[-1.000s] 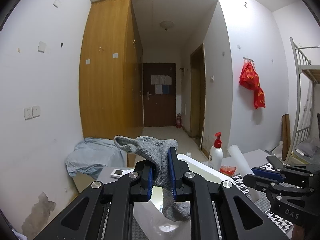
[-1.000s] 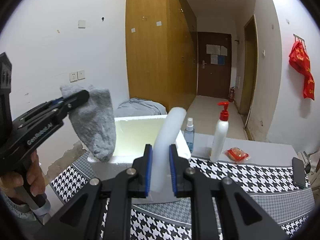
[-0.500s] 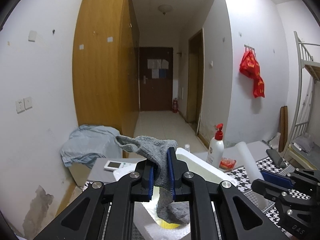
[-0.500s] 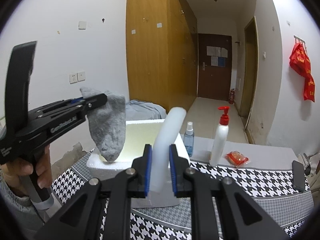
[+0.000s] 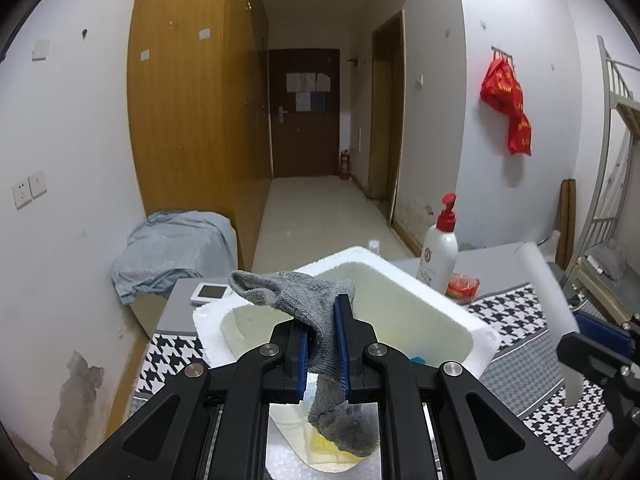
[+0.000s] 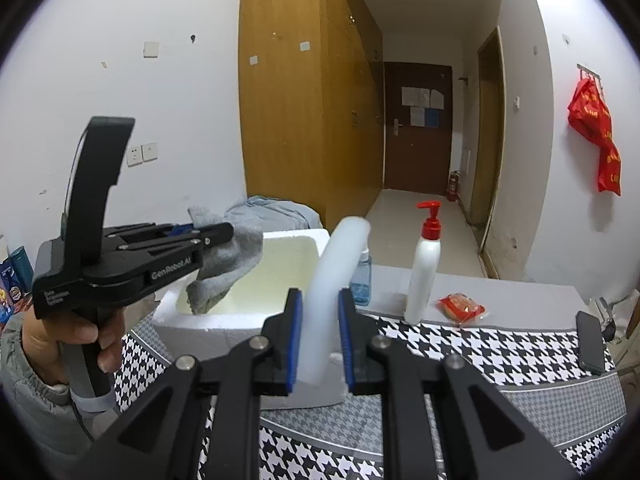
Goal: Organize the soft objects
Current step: 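Carry the grey sock and white foam tube over the foam box with both tools, then open the left tool to drop the grey sock into the box, then lower the white foam tube into the foam box and open the right tool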
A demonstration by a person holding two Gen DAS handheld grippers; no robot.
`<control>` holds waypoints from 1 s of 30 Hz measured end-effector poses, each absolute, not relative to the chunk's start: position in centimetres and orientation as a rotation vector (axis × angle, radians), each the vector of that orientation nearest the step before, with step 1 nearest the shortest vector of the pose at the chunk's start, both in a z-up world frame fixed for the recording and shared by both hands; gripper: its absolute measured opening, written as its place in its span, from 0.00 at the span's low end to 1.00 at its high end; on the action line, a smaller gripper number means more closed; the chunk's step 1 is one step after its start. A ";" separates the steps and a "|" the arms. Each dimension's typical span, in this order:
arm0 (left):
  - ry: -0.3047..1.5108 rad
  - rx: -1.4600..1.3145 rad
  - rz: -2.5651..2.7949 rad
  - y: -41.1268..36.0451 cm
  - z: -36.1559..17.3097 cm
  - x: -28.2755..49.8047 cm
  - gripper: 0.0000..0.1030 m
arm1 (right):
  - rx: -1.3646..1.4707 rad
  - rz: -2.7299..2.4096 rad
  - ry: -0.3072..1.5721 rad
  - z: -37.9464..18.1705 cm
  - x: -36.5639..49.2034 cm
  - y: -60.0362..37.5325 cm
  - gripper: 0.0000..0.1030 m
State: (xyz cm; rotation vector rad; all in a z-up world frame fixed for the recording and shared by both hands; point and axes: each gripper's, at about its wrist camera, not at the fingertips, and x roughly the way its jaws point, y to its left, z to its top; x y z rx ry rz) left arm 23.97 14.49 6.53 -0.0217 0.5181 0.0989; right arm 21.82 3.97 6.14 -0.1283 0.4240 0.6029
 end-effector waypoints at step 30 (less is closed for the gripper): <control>0.482 0.023 0.139 14.8 5.7 23.4 0.95 | -0.142 0.572 0.454 5.7 23.1 4.6 0.19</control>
